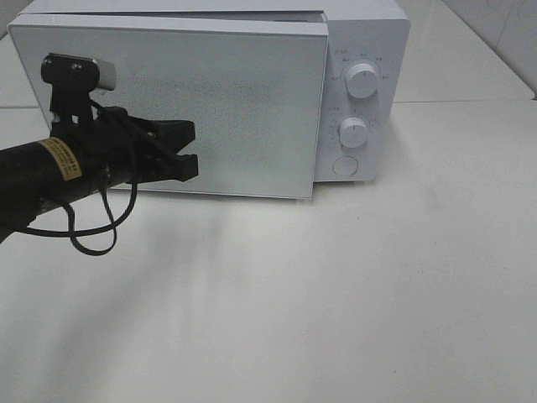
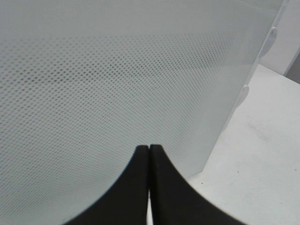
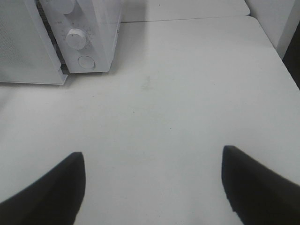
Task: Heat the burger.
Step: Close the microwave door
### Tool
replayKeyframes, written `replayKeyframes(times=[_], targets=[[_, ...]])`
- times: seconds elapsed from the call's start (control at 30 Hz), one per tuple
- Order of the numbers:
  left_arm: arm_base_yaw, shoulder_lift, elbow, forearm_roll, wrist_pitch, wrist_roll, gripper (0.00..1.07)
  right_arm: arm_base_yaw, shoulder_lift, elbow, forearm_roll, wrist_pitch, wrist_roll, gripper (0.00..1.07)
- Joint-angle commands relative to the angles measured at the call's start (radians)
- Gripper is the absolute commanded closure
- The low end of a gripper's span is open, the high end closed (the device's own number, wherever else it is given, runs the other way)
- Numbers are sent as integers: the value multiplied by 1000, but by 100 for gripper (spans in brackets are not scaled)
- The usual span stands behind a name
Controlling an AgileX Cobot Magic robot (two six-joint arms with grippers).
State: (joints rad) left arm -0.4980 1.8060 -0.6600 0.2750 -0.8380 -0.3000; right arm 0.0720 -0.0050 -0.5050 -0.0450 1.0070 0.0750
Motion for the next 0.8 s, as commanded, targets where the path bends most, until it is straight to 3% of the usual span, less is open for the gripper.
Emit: replayKeyframes(times=[0.03, 0.8], targets=[[-24, 8, -34, -20, 22, 3, 107, -3, -26, 4, 3, -14, -11, 31], [-121, 165, -363, -52, 202, 22, 107, -3, -26, 4, 3, -14, -12, 31]])
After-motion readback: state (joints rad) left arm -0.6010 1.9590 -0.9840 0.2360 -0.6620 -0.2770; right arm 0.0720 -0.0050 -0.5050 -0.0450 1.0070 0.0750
